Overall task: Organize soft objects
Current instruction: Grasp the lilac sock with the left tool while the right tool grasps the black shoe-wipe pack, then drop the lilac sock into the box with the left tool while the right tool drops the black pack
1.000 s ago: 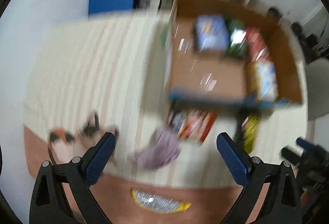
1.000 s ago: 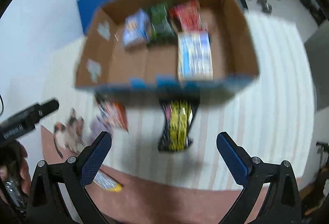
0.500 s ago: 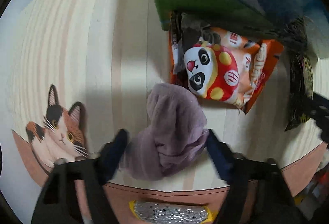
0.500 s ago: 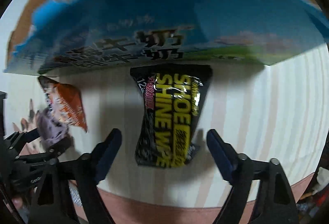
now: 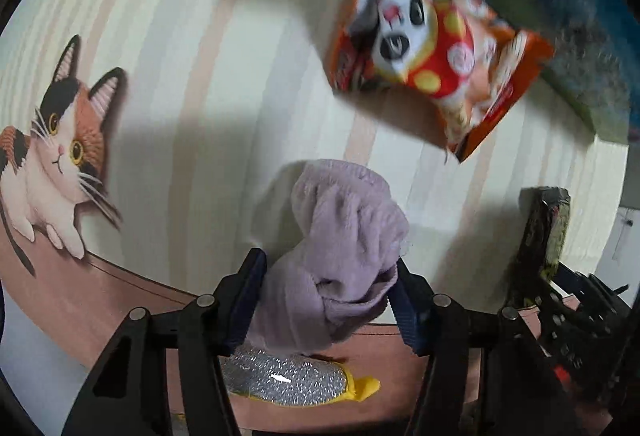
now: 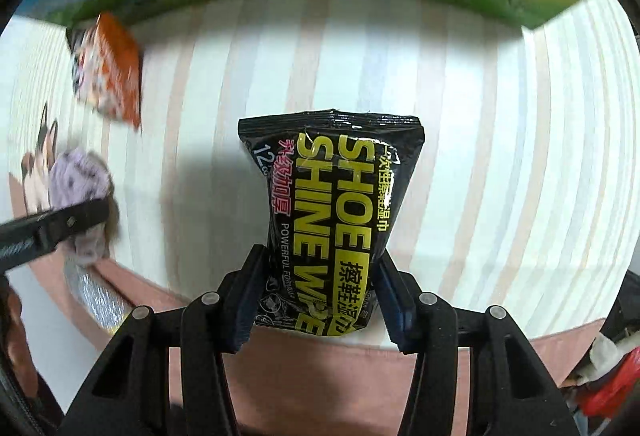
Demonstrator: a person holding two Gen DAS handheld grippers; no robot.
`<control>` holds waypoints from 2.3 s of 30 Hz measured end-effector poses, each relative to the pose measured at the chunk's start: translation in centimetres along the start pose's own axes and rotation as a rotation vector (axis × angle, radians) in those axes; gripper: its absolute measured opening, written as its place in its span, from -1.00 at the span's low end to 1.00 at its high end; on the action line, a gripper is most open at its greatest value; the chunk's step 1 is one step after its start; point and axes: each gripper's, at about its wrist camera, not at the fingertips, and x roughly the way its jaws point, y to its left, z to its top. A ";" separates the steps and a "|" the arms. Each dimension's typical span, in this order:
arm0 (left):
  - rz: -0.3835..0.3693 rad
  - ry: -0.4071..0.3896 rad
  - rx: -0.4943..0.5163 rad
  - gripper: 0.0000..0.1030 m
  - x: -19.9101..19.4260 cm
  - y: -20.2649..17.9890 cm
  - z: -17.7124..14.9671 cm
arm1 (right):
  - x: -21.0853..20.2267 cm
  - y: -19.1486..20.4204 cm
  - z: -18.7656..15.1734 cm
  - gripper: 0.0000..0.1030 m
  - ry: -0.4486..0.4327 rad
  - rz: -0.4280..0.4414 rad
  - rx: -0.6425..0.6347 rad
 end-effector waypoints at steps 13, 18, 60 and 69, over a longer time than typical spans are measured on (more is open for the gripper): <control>0.079 -0.064 0.066 -0.17 0.3 -5.3 -1.7 | -0.1 0.1 0.7 -0.05 -0.066 -0.064 0.019; 0.009 -0.137 0.071 -0.17 -4.4 -7.9 -4.1 | -3.7 0.8 -1.0 -0.12 -0.089 0.027 0.022; -0.265 0.050 -0.018 -0.10 -10.1 -9.7 20.0 | -12.7 0.0 20.0 -0.12 -0.138 0.094 0.111; -0.117 -0.021 0.104 0.81 -11.8 -10.6 18.8 | -12.8 0.4 20.2 0.47 -0.122 0.073 0.096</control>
